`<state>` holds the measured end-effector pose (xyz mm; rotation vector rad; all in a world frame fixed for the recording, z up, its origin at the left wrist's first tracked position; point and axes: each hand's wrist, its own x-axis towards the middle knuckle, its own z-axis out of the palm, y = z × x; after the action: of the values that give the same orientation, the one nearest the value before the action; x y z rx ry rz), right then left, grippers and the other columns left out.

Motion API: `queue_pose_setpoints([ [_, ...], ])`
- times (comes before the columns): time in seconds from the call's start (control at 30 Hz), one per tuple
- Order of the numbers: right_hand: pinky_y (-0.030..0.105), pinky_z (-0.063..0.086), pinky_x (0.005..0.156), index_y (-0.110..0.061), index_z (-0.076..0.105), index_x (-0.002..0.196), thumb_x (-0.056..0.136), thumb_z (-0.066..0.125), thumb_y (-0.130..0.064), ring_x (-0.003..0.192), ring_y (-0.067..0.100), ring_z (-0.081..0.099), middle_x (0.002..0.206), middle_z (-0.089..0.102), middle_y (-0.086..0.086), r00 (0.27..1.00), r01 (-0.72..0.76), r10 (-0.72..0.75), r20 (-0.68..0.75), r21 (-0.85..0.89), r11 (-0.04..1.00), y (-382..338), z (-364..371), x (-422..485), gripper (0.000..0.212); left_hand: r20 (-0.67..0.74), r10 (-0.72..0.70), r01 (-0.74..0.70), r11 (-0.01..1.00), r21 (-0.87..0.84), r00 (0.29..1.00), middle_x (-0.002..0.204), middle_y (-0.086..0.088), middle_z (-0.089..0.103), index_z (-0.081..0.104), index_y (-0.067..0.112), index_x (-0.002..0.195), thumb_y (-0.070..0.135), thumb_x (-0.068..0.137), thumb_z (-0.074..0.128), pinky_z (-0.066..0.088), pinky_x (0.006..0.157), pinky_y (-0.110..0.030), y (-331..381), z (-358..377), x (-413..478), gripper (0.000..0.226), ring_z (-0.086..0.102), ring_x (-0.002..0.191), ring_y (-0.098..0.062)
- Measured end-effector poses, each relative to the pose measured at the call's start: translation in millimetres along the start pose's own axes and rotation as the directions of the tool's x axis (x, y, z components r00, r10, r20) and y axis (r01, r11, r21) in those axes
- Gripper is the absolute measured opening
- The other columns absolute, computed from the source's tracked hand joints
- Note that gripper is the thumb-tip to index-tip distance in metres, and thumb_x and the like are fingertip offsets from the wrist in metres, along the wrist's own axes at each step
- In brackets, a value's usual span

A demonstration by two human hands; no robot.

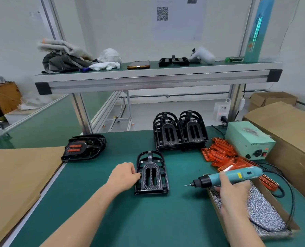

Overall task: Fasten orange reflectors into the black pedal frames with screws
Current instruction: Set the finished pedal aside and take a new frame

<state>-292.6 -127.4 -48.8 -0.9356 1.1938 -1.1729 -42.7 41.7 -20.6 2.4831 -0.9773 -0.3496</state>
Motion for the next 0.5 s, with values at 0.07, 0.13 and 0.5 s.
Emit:
queue_pose_setpoints([
  [0.07, 0.047, 0.045, 0.11, -0.008, 0.025, 0.152, 0.093, 0.068, -0.005, 0.124, 0.035, 0.058, 0.144, 0.048, 0.02, 0.999, 0.042, -0.042, -0.019, -0.028, 0.999, 2, -1, -6, 0.073, -0.017, 0.011, -0.012, 0.999, -0.049, 1.0, 0.064, 0.001, 0.062, 0.051, 0.017, 0.071, 0.024, 0.085, 0.06, 0.054, 0.067, -0.031, 2, 0, -1, 0.019, 0.065, 0.062, -0.02],
  [0.13, 0.038, 0.036, 0.112, -0.008, 0.018, 0.157, 0.09, 0.071, -0.003, 0.134, 0.034, 0.046, 0.154, 0.033, 0.022, 0.994, 0.078, -0.084, -0.066, -0.095, 0.992, 1, -2, -11, 0.086, -0.086, 0.056, -0.063, 0.995, -0.08, 0.995, 0.061, 0.002, 0.058, 0.048, 0.015, 0.069, 0.02, 0.083, 0.06, 0.049, 0.065, -0.032, 3, 0, -5, 0.019, 0.059, 0.06, -0.021],
  [0.5, 0.043, 0.028, 0.121, -0.002, 0.044, 0.145, 0.086, 0.06, 0.011, 0.14, 0.031, 0.034, 0.15, 0.03, 0.017, 0.895, 0.397, -0.428, -0.124, -0.217, 0.892, -10, -13, -19, 0.062, -0.214, 0.376, -0.431, 0.826, -0.364, 0.902, 0.066, 0.005, 0.056, 0.052, 0.023, 0.074, 0.015, 0.084, 0.071, 0.041, 0.058, -0.019, 40, -23, -55, 0.023, 0.046, 0.058, -0.009],
])
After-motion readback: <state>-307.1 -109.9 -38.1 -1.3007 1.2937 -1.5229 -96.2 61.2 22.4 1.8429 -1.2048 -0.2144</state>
